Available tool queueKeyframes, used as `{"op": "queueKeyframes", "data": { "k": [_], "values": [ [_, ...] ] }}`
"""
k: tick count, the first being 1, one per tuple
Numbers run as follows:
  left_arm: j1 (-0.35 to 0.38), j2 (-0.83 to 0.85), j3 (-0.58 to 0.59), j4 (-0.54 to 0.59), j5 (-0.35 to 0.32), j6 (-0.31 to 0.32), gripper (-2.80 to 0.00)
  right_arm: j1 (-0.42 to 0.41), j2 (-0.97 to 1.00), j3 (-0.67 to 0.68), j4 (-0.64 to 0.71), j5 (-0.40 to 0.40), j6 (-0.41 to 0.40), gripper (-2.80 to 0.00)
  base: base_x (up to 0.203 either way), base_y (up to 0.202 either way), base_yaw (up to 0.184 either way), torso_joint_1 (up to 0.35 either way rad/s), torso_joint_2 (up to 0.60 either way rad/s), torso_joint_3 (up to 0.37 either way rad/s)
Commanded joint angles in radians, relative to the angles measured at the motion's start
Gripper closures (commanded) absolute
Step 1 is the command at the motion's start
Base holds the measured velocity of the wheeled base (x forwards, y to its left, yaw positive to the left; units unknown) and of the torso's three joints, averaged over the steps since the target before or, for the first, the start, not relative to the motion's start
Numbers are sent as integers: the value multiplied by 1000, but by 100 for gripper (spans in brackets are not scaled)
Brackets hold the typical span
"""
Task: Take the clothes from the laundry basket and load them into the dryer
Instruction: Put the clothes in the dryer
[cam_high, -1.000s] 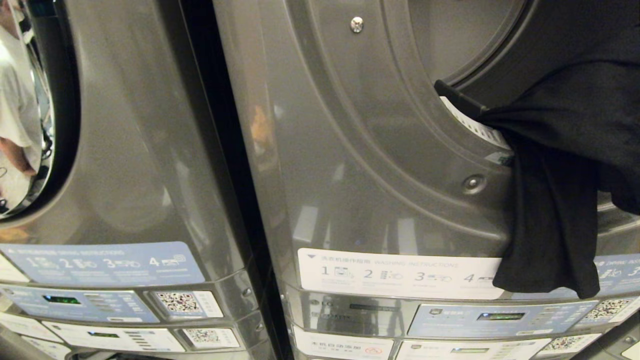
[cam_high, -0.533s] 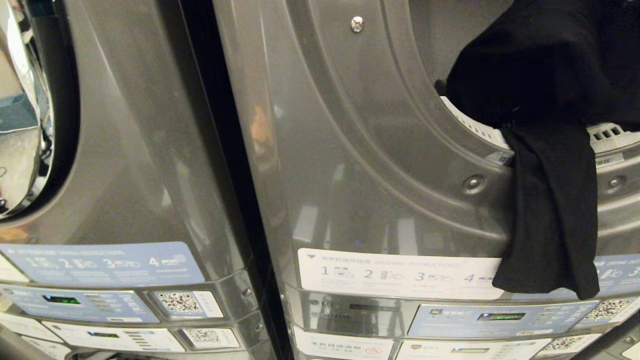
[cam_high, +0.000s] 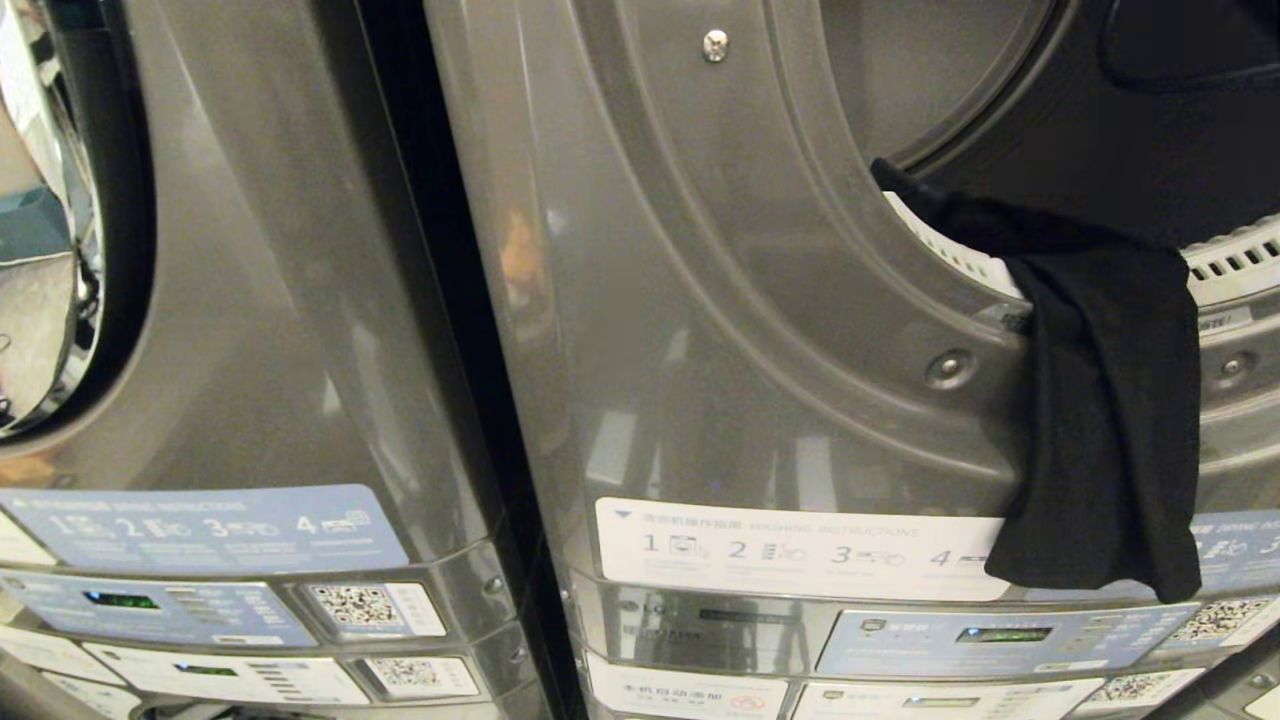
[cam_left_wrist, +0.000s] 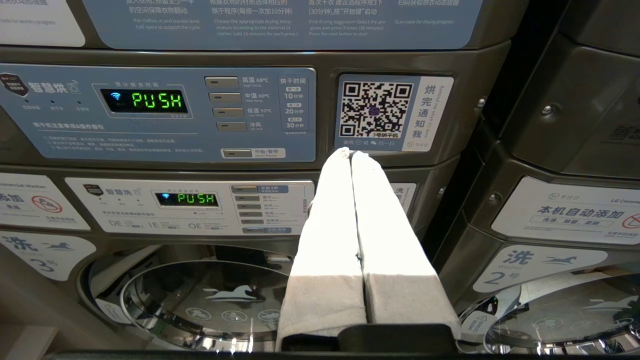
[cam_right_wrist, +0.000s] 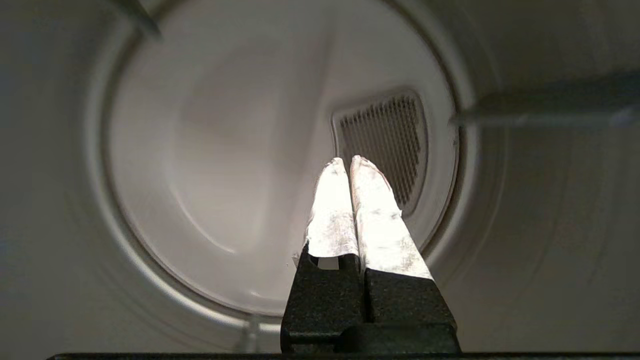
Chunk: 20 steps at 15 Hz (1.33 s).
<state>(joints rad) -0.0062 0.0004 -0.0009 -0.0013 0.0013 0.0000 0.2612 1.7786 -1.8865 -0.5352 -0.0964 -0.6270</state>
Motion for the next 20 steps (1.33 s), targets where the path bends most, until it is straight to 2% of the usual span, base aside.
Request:
{"op": "queueKeyframes", "data": {
  "k": [1, 2, 3, 4, 5, 7, 9, 11, 13, 15, 19, 20],
  "values": [
    [0, 0, -1, 0, 0, 0, 0, -25, 103, -60, -27, 0, -8, 0, 0, 0, 0, 0, 0, 0],
    [0, 0, -1, 0, 0, 0, 0, -46, 119, -71, -75, -1, -10, 0, 0, 0, 0, 0, 0, 0],
    [0, 0, 0, 0, 0, 0, 0, -48, 114, -72, -64, -4, 0, 0, 0, 0, 0, 0, 0, 0],
    [0, 0, -1, 0, 0, 0, 0, -47, 97, -71, -14, -4, 17, 0, 0, 0, 0, 0, 0, 0],
    [0, 0, 1, 0, 0, 0, 0, -44, 67, -71, 76, -2, 71, 0, 0, 0, 0, 0, 0, 0],
    [0, 0, -1, 0, 0, 0, 0, -29, -17, -65, 250, 0, 245, 0, 0, 0, 0, 0, 0, 0],
    [0, 0, 1, 0, 0, 0, 0, 31, -139, -22, 400, 12, 430, 0, 0, 0, 0, 0, 0, 0],
    [0, 0, -1, 0, 0, 0, 0, 98, -262, 100, 454, 54, 529, 0, 0, 0, 0, 0, 0, 0],
    [0, 0, -1, 0, 0, 0, 0, 185, -400, 286, 453, 117, 547, 0, 0, 0, 0, 0, 0, 0],
    [0, 0, -1, 0, 0, 0, 0, 248, -527, 433, 448, 166, 523, 0, 0, 0, 0, 0, 0, 0],
    [0, 0, 0, 0, 0, 0, 0, 291, -709, 584, 450, 211, 501, 0, 0, 0, 0, 0, 0, 0],
    [0, 0, 0, 0, 0, 0, 0, 294, -746, 631, 451, 223, 499, -280, 0, 0, 0, 0, 0, 0]
  ]
}}
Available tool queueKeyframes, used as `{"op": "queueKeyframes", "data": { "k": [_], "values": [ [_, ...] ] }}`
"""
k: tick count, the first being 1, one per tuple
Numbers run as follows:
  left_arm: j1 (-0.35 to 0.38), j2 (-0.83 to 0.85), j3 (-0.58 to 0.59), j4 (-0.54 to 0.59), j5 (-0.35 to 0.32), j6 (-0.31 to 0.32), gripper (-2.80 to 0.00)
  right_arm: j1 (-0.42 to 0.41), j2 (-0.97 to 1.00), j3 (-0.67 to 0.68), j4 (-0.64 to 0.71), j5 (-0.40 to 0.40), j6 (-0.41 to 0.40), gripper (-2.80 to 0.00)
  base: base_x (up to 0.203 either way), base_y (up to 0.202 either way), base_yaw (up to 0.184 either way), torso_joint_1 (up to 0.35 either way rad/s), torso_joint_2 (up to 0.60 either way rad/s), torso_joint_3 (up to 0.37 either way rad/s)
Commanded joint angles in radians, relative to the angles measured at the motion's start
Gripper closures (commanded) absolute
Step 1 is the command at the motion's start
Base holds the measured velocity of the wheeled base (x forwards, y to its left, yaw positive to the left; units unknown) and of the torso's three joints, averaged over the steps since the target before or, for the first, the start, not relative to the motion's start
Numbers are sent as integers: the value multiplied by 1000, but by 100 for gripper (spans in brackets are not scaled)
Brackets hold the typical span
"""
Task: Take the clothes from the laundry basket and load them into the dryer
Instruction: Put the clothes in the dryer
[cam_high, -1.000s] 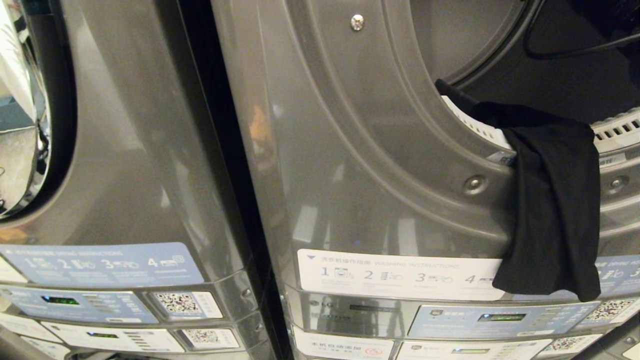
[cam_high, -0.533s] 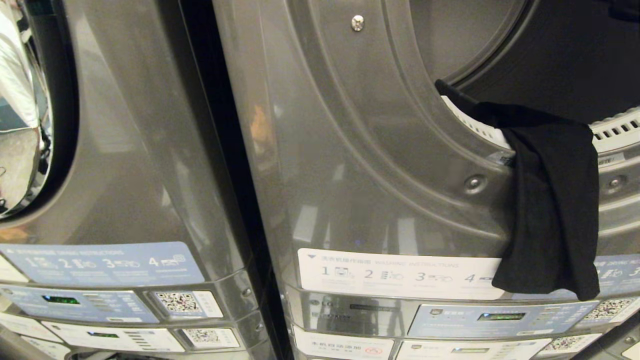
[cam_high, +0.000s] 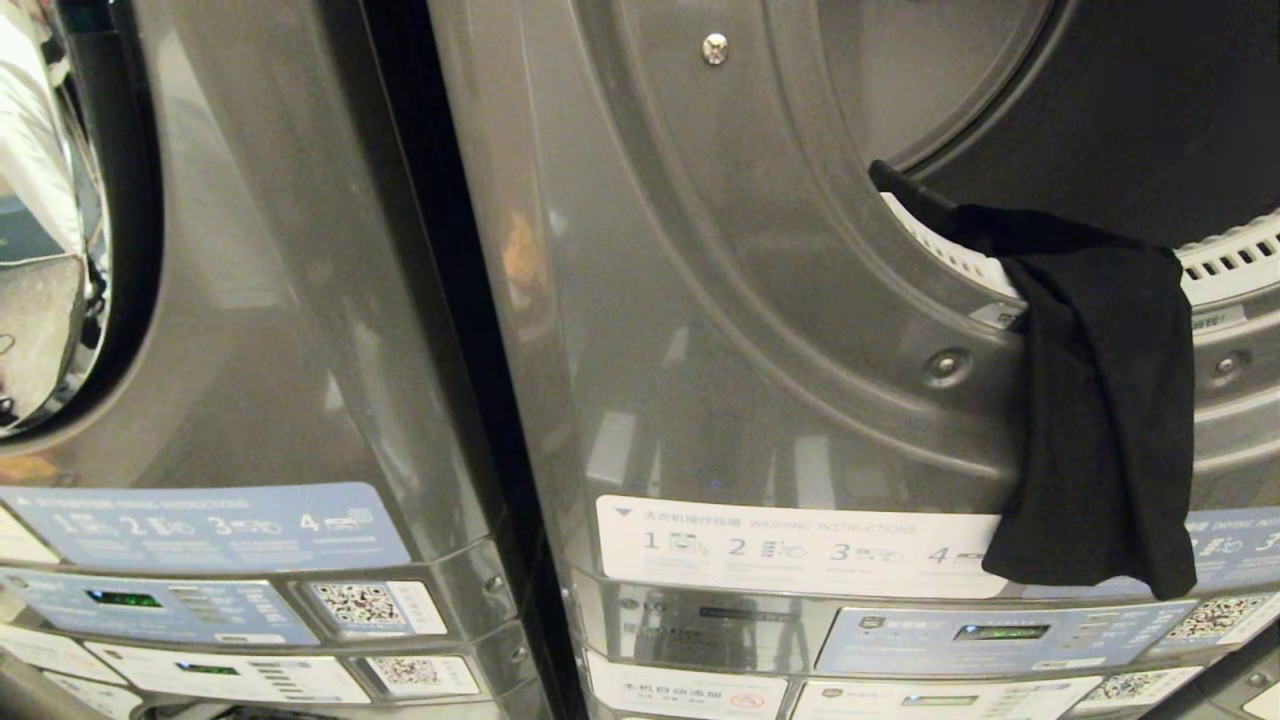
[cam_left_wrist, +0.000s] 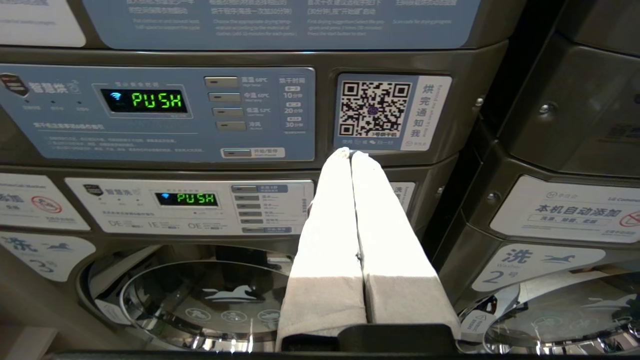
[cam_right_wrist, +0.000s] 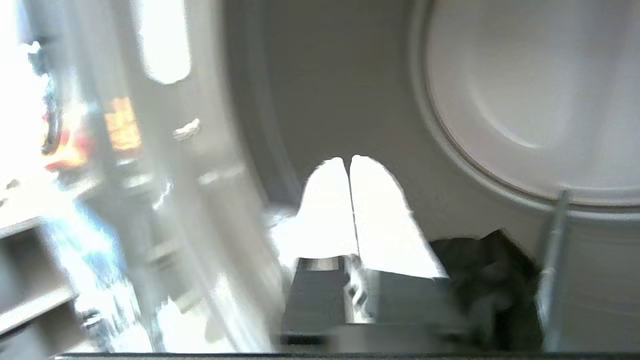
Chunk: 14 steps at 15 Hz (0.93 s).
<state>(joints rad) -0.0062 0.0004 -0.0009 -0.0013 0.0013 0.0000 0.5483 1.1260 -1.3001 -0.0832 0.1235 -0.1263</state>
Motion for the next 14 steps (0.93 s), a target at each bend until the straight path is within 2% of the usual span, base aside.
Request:
{"op": "queueKeyframes", "data": {
  "k": [1, 4, 8, 11, 14],
  "values": [
    [0, 0, -1, 0, 0, 0, 0, 9, -128, 88, 0, 10, -1, -280, 0, 0, 0, 0, 0, 0],
    [0, 0, -1, 0, 0, 0, 0, 9, -214, 189, 63, 13, 5, -280, 0, 0, 0, 0, 0, 0],
    [0, 0, -1, 0, 0, 0, 0, -14, -321, 328, 257, -2, 31, -280, 0, 0, 0, 0, 0, 0],
    [0, 0, 1, 0, 0, 0, 0, -74, -337, 361, 429, -89, 41, -280, 0, 0, 0, 0, 0, 0],
    [0, 0, -1, 0, 0, 0, 0, -121, -302, 385, 439, -95, 71, -280, 0, 0, 0, 0, 0, 0]
  ]
}}
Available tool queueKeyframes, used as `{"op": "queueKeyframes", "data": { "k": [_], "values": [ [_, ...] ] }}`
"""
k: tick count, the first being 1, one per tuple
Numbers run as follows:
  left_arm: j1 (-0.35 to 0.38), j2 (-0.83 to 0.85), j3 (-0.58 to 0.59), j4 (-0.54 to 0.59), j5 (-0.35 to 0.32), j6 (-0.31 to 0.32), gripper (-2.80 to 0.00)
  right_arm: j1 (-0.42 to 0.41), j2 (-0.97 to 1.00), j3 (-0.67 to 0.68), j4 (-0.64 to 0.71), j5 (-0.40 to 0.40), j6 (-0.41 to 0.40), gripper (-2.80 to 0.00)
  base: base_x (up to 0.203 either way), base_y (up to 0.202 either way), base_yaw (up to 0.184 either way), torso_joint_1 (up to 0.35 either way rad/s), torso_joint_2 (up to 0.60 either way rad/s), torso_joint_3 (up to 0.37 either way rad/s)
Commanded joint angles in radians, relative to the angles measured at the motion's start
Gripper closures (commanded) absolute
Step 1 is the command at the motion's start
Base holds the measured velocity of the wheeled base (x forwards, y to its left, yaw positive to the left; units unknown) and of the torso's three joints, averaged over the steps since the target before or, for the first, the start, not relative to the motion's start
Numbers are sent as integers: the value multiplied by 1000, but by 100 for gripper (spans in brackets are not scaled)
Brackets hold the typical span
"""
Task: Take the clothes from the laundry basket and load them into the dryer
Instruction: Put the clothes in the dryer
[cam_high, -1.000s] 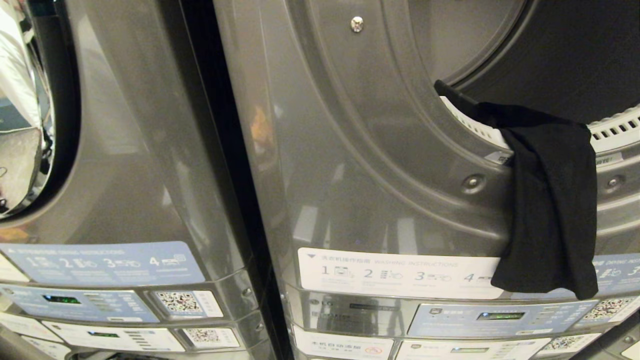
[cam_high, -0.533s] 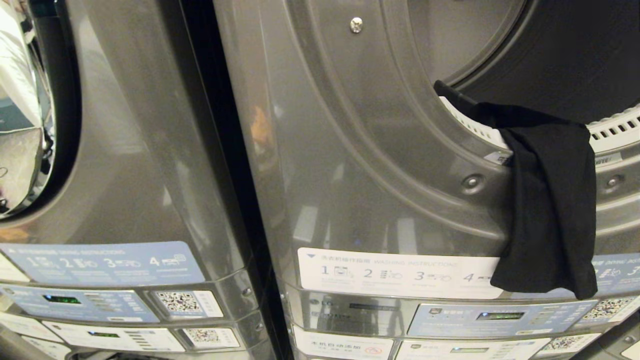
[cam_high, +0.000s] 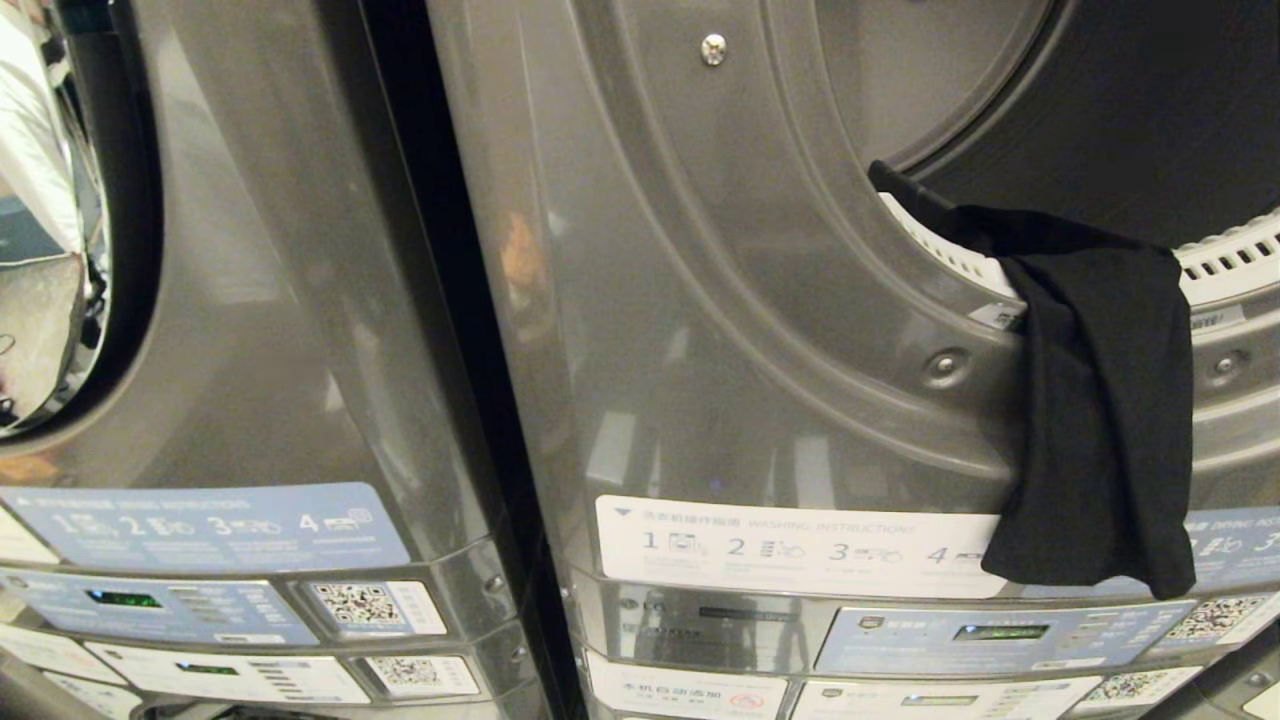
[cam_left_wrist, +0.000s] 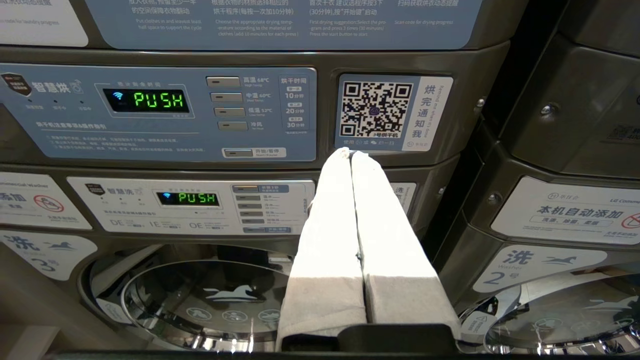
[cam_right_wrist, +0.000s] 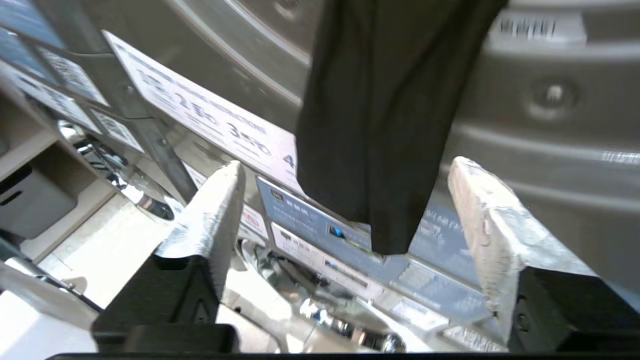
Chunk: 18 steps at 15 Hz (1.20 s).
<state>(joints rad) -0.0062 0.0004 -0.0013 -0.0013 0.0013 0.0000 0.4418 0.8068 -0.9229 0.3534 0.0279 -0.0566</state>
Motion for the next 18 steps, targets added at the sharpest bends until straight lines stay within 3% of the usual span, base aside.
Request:
{"op": "queueKeyframes", "data": {
  "k": [1, 8, 18],
  "values": [
    [0, 0, 0, 0, 0, 0, 0, -25, 39, 7, 0, 1, 7, -280, 0, 0, 0, 0, 0, 0],
    [0, 0, 0, 0, 0, 0, 0, -91, 197, -6, -102, 0, 26, -280, 0, 0, 0, 0, 0, 0],
    [0, 0, 1, 0, 0, 0, 0, -91, 302, -7, -190, 3, 77, -280, 0, 0, 0, 0, 0, 0]
  ]
}}
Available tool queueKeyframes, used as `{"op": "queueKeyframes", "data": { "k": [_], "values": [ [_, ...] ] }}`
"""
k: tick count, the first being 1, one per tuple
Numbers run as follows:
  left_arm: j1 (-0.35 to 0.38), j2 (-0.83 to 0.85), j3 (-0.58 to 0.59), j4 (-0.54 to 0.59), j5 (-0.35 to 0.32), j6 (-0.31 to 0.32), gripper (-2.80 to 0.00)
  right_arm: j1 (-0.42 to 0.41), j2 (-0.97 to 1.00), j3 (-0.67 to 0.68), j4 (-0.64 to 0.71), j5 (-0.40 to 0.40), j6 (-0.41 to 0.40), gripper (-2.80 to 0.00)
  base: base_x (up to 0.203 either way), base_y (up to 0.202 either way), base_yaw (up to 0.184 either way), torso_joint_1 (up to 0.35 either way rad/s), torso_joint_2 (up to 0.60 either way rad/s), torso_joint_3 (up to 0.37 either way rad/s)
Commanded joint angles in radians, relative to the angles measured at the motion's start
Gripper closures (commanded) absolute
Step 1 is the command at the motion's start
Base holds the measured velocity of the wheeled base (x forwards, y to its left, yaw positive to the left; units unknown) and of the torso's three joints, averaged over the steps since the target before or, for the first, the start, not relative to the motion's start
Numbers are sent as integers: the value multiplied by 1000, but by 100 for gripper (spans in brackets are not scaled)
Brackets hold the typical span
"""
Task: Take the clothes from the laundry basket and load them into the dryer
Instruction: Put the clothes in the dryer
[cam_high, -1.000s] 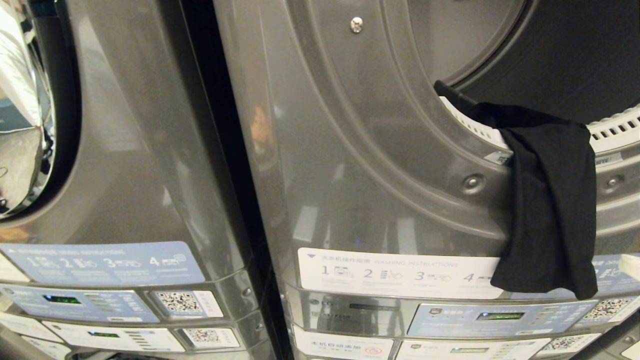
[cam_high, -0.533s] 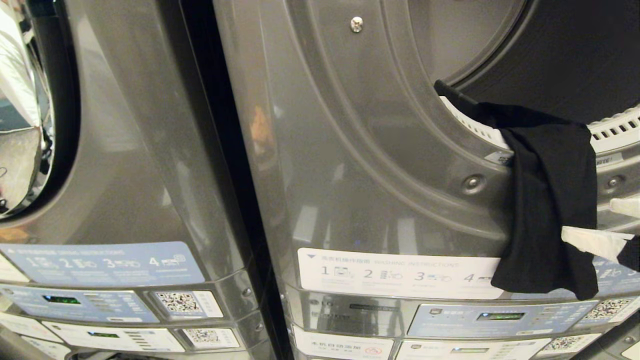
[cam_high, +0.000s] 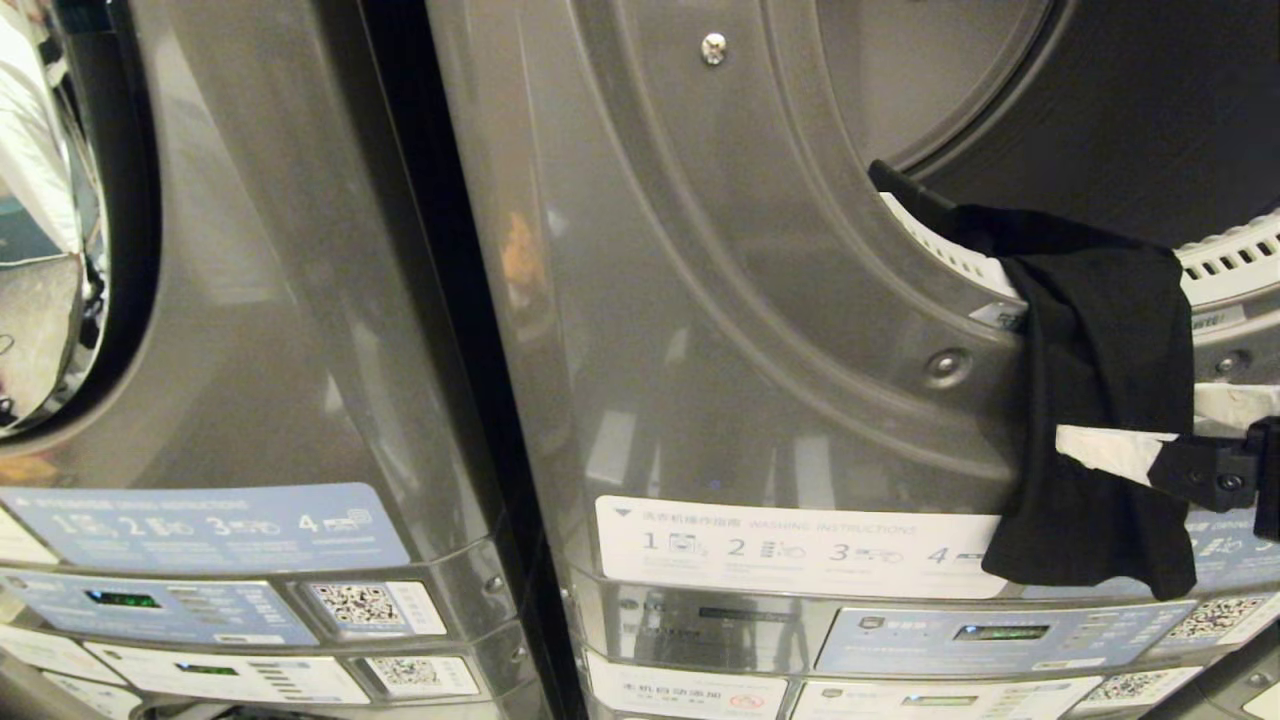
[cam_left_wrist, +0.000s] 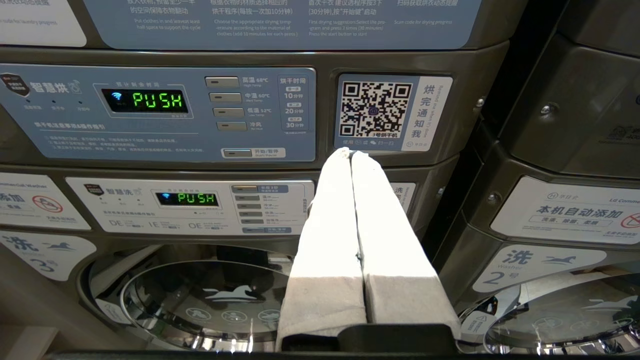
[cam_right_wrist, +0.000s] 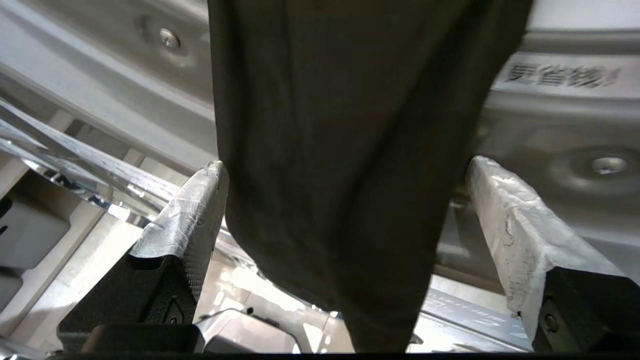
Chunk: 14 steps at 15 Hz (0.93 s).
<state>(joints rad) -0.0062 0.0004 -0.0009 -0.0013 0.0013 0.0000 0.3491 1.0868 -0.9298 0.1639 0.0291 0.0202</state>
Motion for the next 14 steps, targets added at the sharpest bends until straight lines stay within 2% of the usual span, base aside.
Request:
{"op": "queueKeyframes", "data": {
  "k": [1, 7, 8, 9, 14],
  "values": [
    [0, 0, -1, 0, 0, 0, 0, 4, 24, 0, 0, 2, 0, -280, 0, 0, 0, 0, 0, 0],
    [0, 0, 1, 0, 0, 0, 0, 11, 25, 3, -1, 5, -2, -280, 0, 0, 0, 0, 0, 0],
    [0, 0, -1, 0, 0, 0, 0, 11, 25, 5, 0, 6, -2, -48, 0, 0, 0, 0, 0, 0],
    [0, 0, -1, 0, 0, 0, 0, 12, 24, 8, 0, 6, -3, 0, 0, 0, 0, 0, 0, 0],
    [0, 0, 0, 0, 0, 0, 0, 37, 10, 35, 3, 9, -2, 0, 0, 0, 0, 0, 0, 0]
  ]
}}
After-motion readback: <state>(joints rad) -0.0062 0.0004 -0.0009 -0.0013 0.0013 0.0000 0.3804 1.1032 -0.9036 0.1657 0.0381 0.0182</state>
